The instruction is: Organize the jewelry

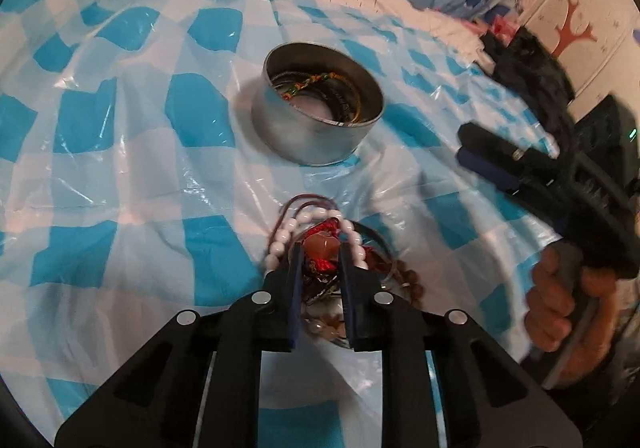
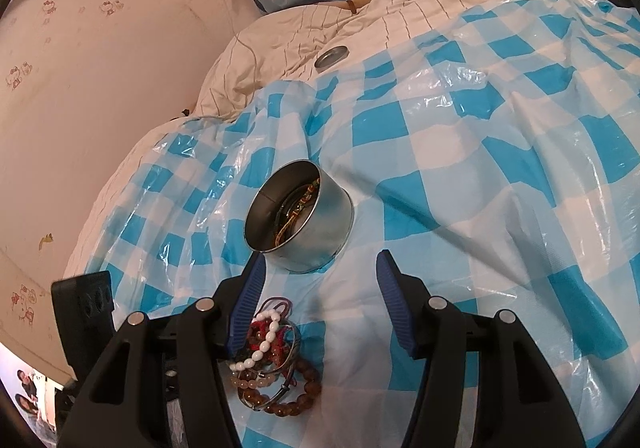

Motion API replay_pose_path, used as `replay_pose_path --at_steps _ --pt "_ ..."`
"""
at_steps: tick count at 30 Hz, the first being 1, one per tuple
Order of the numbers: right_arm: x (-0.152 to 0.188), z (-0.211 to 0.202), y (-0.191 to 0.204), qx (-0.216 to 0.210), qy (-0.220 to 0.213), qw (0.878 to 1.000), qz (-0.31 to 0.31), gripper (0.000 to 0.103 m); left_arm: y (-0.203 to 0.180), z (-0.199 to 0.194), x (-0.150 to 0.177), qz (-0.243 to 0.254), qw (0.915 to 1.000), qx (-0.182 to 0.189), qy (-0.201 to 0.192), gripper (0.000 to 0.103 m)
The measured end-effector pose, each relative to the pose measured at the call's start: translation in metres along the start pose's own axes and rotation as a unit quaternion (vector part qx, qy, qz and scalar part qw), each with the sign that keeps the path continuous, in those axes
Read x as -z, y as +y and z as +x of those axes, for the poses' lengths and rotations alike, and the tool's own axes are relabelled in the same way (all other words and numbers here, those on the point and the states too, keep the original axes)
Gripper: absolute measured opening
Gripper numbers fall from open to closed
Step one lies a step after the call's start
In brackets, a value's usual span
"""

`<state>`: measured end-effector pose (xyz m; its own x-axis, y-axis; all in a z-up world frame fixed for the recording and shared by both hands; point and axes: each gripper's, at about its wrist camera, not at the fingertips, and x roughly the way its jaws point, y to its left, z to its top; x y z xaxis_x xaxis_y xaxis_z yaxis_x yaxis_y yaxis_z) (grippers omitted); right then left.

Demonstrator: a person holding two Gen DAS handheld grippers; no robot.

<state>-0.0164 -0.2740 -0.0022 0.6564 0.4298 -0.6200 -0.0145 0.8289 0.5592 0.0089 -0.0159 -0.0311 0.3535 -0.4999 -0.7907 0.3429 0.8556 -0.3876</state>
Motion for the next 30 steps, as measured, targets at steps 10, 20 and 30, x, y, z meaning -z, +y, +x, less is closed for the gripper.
replay_pose_path --at_steps 10,20,30 --pt "0.003 0.003 0.004 -0.001 0.007 1.000 -0.009 0.056 0.021 -0.003 -0.006 -0.062 0.9966 0.052 0.015 0.022" --pt "0.003 0.004 0.006 -0.004 0.008 1.000 -0.012 0.056 0.021 -0.015 -0.013 -0.059 0.9953 0.075 -0.015 0.013" --pt "0.005 0.006 0.008 -0.004 0.014 1.000 -0.018 0.056 0.031 -0.008 -0.014 -0.061 0.9974 0.030 0.025 0.022"
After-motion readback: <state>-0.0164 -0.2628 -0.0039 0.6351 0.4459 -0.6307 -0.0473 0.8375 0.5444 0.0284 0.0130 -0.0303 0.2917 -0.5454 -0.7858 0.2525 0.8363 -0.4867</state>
